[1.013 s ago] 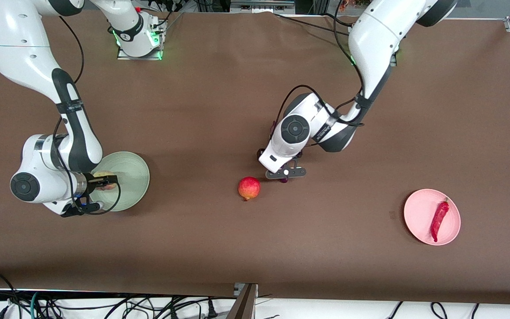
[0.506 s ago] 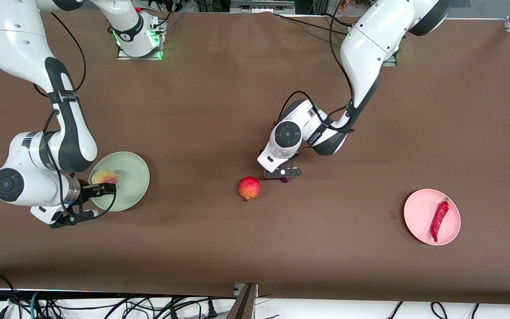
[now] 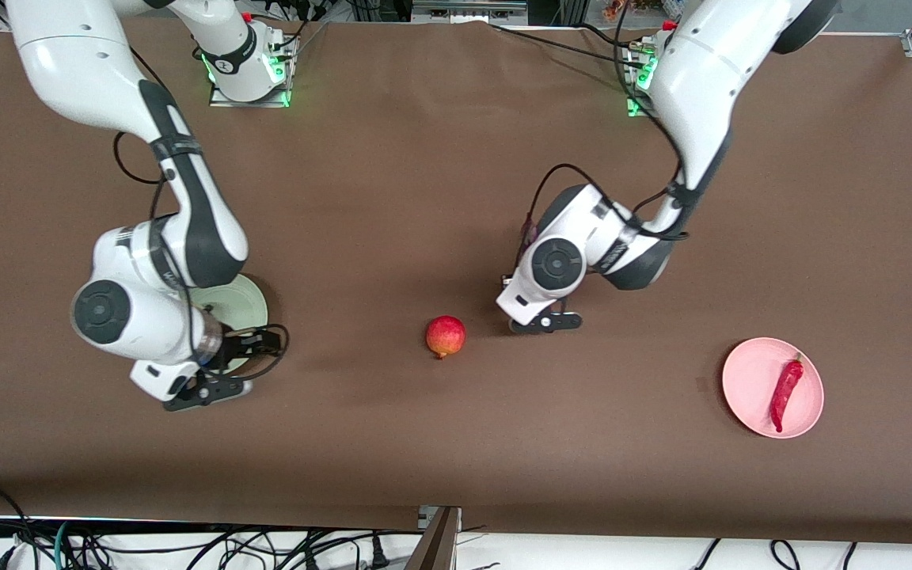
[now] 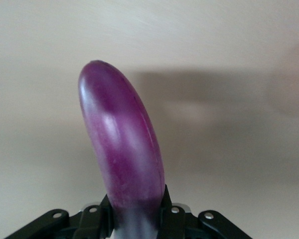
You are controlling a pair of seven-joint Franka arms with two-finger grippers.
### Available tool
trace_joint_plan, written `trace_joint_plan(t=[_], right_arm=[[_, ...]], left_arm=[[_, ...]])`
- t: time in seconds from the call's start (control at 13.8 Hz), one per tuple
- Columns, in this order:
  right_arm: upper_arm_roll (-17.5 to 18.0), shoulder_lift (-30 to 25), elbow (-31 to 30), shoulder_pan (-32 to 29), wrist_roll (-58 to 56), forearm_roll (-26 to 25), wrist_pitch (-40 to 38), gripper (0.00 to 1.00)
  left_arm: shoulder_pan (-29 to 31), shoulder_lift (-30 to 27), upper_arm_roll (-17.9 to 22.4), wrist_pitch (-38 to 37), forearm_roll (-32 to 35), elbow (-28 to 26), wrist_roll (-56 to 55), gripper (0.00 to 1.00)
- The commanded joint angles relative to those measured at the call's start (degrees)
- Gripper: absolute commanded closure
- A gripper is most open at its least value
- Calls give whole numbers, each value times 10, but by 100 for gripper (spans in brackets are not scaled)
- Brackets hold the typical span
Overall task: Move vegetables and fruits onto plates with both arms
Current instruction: 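Lift the eggplant with the left gripper while the right gripper reaches the pomegranate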
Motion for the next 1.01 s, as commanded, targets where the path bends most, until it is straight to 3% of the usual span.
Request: trace_joint_plan(t=[0.0,0.22,0.43,0.65,0.94], right_arm=[[-1,7,3,42,95,11,31,0],[-1,19,2,95,214,11,99,0],[-2,37,2,153,313,8,167,0],[-4,55,2,185,347,3,225,0],[-7,82,2,212,350,-5,279,0]], left_arm=[[58,-80,-8,-102,-16,-3,85,97],[115,-90,-1,-226,-11,78,181,97],[207,-88,0,-244,-13,115,306,96],[257,-57,12,-181,34,114,426,96],[255,18,29,-41,117,115,457,96]])
